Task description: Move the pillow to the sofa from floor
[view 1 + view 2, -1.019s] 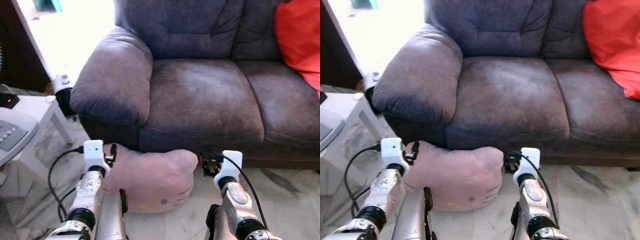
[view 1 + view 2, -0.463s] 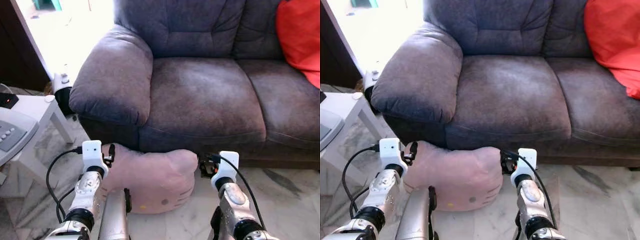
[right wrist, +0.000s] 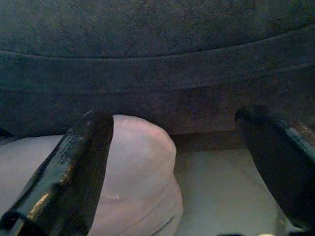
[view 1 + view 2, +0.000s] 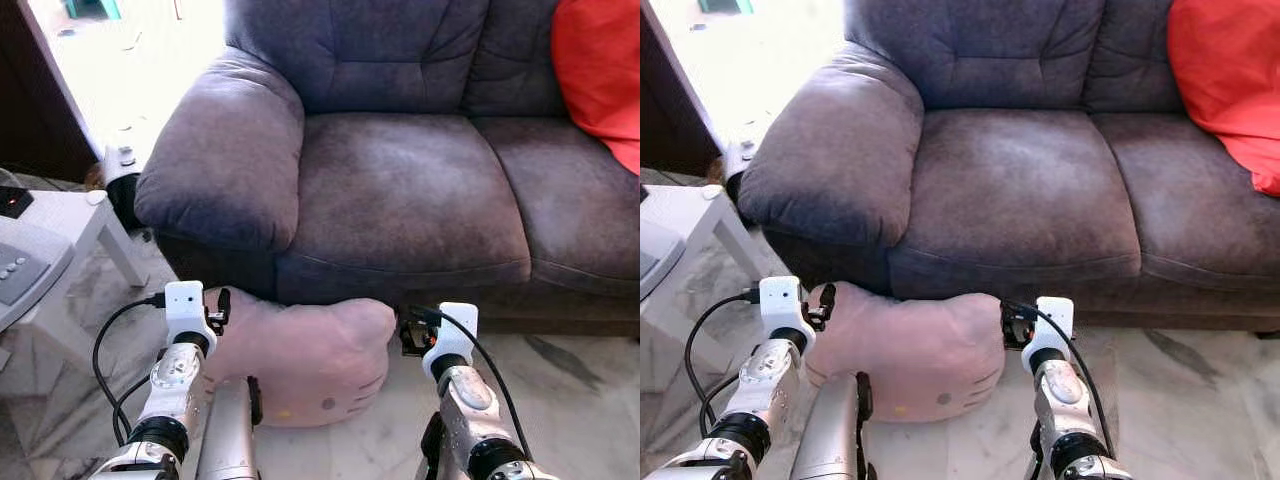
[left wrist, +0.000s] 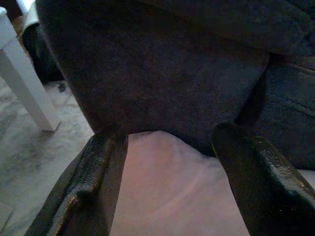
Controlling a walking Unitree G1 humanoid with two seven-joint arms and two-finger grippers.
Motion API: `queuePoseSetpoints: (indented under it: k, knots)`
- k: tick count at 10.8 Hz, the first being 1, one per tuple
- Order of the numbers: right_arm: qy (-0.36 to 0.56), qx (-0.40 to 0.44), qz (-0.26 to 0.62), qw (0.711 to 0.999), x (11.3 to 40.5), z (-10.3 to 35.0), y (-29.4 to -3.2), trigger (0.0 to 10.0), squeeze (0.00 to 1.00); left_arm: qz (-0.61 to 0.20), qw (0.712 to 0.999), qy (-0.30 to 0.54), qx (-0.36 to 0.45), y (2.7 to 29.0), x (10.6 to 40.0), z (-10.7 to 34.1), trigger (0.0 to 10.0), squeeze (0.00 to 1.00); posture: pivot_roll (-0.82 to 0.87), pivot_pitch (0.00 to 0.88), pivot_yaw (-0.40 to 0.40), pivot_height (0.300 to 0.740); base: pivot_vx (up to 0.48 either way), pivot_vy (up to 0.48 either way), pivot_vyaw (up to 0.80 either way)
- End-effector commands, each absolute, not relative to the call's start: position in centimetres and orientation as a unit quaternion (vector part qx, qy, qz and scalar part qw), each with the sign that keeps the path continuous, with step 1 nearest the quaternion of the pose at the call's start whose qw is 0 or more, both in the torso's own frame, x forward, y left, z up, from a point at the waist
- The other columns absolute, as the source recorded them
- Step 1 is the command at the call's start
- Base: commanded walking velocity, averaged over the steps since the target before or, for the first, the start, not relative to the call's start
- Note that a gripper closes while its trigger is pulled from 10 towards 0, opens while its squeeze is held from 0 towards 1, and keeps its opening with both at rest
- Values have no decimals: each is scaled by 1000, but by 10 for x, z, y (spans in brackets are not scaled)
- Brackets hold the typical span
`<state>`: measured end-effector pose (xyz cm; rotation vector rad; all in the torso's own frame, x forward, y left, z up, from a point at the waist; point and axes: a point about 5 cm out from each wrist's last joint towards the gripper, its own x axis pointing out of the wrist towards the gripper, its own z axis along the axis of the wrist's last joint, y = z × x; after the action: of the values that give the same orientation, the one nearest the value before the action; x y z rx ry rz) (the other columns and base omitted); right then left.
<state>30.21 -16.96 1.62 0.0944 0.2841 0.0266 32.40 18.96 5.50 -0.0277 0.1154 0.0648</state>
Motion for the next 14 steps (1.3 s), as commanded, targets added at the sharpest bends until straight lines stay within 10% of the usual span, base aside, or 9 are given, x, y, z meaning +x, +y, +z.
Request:
queuePoseSetpoints:
  k: [1,14]
  knots:
    - [150,40,16,988,300,13,-169,10000,0,33,997,68,-5,192,322,52,10000,0,125,116,-39,502,270,0,800]
    - [176,45,-1,983,290,2,-173,10000,0,27,998,58,-3,192,319,52,10000,0,129,126,-40,502,108,0,62]
